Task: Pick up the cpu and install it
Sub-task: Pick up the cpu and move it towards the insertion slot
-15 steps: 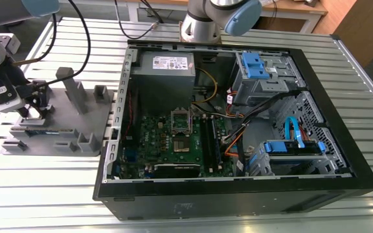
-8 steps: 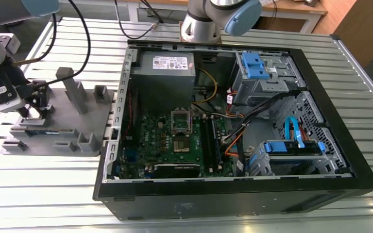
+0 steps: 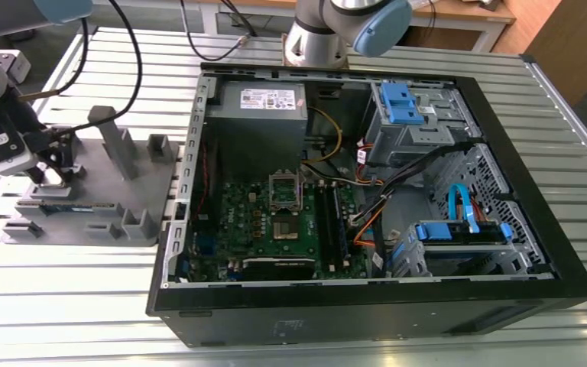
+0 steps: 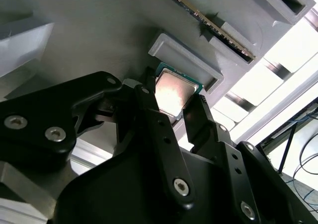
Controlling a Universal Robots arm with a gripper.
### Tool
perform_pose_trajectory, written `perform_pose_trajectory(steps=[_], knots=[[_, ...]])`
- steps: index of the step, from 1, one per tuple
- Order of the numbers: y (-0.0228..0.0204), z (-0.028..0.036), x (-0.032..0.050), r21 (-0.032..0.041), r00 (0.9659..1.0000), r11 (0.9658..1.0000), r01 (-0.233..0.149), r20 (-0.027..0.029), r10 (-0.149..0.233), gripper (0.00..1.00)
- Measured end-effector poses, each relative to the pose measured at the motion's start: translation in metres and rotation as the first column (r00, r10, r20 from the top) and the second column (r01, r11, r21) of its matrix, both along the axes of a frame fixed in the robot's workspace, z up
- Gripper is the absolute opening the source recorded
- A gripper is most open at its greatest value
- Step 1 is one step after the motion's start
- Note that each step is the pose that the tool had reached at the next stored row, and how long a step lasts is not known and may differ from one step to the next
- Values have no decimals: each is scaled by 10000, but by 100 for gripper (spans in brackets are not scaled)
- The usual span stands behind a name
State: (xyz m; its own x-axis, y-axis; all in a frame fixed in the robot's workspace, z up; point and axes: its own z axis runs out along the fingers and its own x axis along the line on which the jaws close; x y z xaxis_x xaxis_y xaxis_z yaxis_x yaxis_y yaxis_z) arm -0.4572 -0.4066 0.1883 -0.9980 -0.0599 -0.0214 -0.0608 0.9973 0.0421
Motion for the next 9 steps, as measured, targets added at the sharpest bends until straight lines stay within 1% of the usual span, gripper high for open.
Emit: perform_pose_trajectory(steps=[2, 3, 4, 5, 7, 8, 9], knots=[[0, 17, 1, -10, 10000, 10000, -1, 2, 1, 47], [2, 19, 1, -31, 10000, 10000, 0, 3, 0, 47], [3, 20, 0, -85, 10000, 10000, 0, 3, 0, 47], [3, 21, 0, -175, 10000, 9998, 0, -1, 0, 47], [7, 21, 0, -410, 10000, 9992, 0, 1, 0, 47], [9, 21, 0, -471, 10000, 9989, 0, 1, 0, 47], [10, 20, 0, -481, 10000, 9988, 0, 2, 0, 47]])
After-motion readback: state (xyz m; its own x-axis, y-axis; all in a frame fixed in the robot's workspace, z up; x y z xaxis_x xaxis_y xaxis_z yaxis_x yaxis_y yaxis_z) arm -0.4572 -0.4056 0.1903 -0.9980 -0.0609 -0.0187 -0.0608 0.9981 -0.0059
